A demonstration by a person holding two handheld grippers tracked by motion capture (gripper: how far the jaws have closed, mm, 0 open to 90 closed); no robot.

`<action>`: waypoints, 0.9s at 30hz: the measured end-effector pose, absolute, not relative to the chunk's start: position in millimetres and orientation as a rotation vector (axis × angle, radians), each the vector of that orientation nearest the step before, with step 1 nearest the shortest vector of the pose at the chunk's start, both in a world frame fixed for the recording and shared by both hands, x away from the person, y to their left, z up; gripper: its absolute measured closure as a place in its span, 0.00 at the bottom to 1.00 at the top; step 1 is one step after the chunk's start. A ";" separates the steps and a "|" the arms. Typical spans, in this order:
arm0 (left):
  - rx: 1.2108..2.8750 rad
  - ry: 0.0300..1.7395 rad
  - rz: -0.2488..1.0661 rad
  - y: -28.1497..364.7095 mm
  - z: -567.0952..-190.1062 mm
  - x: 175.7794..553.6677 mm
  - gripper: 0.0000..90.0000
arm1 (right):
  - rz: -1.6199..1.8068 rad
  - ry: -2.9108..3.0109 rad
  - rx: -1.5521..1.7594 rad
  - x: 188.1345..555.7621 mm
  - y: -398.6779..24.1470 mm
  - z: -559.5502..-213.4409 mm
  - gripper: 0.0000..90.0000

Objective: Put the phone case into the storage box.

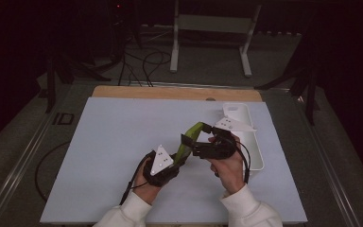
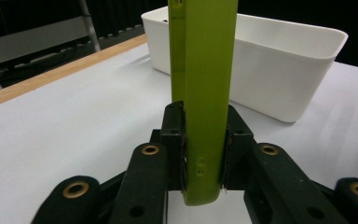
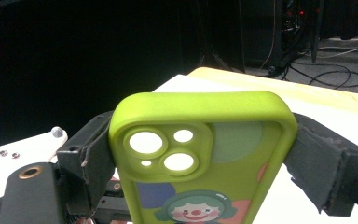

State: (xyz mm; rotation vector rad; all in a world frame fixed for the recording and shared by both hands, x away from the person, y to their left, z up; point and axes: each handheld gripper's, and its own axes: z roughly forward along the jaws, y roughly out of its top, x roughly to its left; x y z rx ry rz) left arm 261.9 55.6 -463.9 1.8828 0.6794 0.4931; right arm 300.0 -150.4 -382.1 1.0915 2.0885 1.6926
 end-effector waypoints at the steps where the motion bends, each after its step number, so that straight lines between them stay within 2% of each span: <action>1: 1.882 0.678 0.488 55.8 -463.9 262.0 0.80 | 1.692 2.087 1.092 299.9 -150.2 -382.1 0.17; 4: 1.880 0.701 0.472 56.1 -464.0 263.1 0.65 | 1.692 2.087 1.093 300.2 -150.1 -382.5 0.17; 11: 1.851 0.752 0.489 59.6 -462.4 264.4 0.43 | 1.684 2.080 1.093 300.3 -150.0 -382.4 0.17; 16: 1.838 0.801 0.509 61.3 -460.7 266.3 0.19 | 1.688 2.074 1.097 300.8 -150.2 -382.6 0.17; 20: 1.836 0.810 0.512 62.6 -459.6 266.9 0.10 | 1.687 2.072 1.095 300.9 -149.9 -382.7 0.17; 27: 1.847 0.812 0.504 63.9 -458.3 268.3 0.04 | 1.685 2.075 1.089 300.3 -148.2 -383.0 0.17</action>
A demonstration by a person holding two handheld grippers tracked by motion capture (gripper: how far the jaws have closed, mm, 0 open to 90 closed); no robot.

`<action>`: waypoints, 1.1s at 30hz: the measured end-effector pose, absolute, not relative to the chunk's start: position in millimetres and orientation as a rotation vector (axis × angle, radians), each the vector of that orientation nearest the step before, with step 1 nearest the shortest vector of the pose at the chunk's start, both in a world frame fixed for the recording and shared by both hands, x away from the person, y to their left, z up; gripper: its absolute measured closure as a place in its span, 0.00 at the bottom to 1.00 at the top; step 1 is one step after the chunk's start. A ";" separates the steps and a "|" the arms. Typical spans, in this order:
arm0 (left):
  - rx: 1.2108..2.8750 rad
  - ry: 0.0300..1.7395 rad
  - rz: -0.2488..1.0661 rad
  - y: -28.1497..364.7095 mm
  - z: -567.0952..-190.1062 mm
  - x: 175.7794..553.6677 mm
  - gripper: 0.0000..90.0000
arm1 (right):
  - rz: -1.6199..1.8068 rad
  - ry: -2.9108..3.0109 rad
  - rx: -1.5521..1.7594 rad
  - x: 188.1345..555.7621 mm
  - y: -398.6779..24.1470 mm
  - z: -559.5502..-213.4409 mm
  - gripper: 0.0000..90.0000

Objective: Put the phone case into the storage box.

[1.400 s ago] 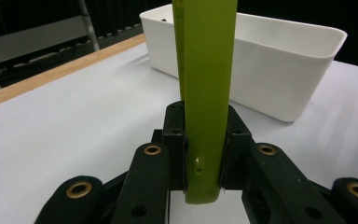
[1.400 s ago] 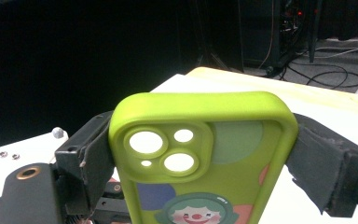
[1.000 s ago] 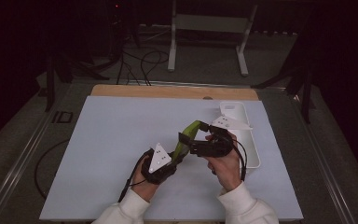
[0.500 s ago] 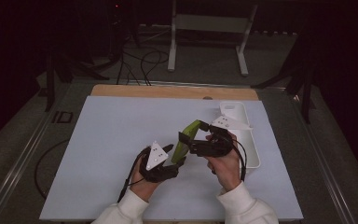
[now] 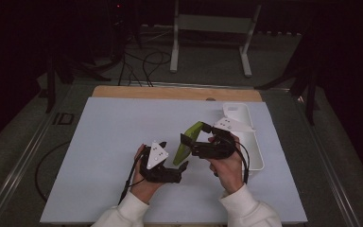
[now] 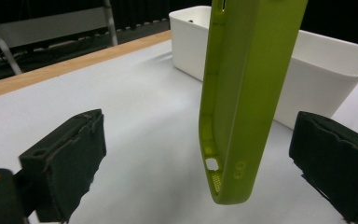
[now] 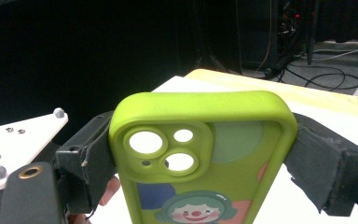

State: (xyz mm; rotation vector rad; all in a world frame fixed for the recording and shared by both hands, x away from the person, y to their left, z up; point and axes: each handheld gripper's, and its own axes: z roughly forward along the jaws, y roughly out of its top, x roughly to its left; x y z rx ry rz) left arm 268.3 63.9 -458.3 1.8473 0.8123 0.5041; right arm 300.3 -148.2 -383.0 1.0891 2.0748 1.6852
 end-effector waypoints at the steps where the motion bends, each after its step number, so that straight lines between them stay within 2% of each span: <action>1: 1.848 0.811 0.501 64.5 -458.2 268.5 0.04 | 1.685 2.075 1.089 300.3 -148.1 -383.0 0.17; 33: 1.791 0.841 0.545 101.6 -447.2 267.6 0.02 | 1.679 2.048 1.094 301.4 -149.8 -382.3 0.17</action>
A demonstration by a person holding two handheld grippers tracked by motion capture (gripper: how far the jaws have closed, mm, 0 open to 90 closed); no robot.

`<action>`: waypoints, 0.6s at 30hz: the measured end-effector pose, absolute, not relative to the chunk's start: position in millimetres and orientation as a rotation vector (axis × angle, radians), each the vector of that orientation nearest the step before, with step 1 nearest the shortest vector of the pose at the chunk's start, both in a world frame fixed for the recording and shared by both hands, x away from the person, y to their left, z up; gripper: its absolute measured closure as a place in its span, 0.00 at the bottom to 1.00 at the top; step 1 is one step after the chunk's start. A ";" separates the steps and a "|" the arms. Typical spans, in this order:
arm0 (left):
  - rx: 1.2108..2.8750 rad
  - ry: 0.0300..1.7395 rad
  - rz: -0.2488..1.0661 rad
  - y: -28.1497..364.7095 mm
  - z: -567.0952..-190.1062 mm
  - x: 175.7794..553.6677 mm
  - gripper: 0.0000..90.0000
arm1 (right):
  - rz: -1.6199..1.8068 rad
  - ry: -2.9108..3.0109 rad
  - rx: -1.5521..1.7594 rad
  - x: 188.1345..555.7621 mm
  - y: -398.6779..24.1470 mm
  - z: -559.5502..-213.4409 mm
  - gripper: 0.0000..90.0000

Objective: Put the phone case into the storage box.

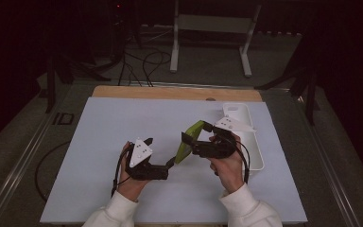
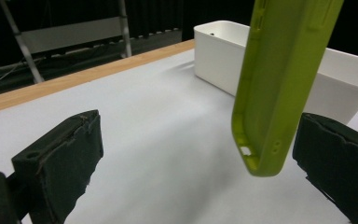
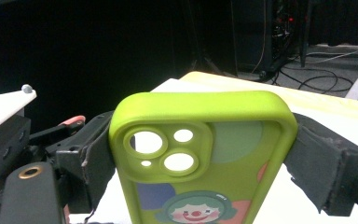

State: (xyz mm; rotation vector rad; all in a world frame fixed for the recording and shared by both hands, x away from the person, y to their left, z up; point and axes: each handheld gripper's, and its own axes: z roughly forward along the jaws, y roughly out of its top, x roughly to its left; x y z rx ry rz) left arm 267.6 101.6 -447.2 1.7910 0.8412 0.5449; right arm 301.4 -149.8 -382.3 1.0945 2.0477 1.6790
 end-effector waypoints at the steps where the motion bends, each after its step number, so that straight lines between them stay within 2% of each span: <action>1: 1.787 0.844 0.549 103.8 -447.1 267.5 0.02 | 1.679 2.047 1.094 301.5 -149.9 -382.2 0.17; 18: 1.776 0.852 0.591 146.4 -451.6 262.6 0.03 | 1.662 2.036 1.110 305.0 -153.5 -383.8 0.17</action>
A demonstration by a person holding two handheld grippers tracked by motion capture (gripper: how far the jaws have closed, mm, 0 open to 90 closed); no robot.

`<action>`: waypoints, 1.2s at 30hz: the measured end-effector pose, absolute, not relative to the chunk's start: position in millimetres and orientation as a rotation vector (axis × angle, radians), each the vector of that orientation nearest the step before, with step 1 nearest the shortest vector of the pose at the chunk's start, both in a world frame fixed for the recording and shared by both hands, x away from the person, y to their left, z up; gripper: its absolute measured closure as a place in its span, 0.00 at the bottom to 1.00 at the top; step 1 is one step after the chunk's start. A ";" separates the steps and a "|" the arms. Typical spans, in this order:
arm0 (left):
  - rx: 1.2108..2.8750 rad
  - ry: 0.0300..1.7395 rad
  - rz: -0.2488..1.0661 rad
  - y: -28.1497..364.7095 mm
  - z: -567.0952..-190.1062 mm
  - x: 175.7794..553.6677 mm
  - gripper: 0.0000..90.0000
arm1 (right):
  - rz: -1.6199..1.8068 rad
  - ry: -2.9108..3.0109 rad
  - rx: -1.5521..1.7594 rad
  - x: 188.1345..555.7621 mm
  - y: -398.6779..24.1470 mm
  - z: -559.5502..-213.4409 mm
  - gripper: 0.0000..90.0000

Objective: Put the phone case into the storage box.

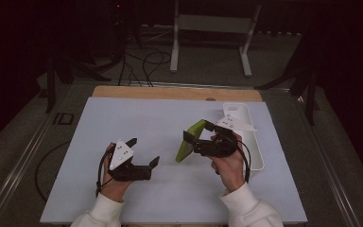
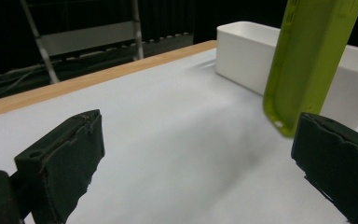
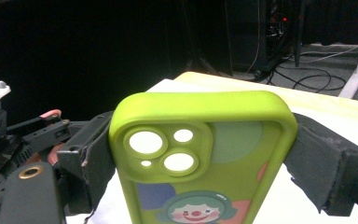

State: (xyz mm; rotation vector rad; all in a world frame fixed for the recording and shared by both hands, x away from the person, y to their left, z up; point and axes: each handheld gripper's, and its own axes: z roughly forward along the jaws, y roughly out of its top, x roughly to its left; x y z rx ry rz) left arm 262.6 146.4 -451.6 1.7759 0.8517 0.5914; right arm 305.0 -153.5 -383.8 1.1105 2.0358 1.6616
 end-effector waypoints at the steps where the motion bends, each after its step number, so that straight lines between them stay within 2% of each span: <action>1: 1.773 0.855 0.590 149.0 -452.7 262.2 0.03 | 1.661 2.036 1.111 305.2 -153.7 -383.7 0.17; 19: 1.777 0.877 0.616 197.1 -465.3 248.7 0.03 | 1.642 2.010 1.122 311.7 -160.3 -378.8 0.17; 36: 1.779 0.919 0.630 216.2 -472.1 240.3 0.03 | 1.629 1.973 1.139 317.8 -169.8 -374.1 0.17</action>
